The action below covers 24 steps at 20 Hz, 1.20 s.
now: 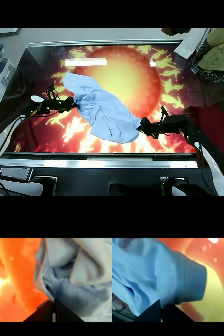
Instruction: Fold the clothes and pants, and hang the long-sleeved shirts on hangers.
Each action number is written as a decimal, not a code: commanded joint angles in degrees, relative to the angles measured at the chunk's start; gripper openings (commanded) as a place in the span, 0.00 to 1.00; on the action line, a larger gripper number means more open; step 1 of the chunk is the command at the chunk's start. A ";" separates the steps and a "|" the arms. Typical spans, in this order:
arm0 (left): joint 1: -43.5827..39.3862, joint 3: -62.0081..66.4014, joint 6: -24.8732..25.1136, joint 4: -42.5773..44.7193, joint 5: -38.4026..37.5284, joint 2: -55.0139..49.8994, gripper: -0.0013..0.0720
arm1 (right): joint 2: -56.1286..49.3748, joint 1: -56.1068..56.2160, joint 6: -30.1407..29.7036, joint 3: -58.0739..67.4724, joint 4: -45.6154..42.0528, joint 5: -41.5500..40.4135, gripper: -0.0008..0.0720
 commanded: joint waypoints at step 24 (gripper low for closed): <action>10.91 24.68 -26.27 30.56 -8.07 60.02 0.04 | 26.40 0.00 9.97 63.93 -13.66 0.57 0.07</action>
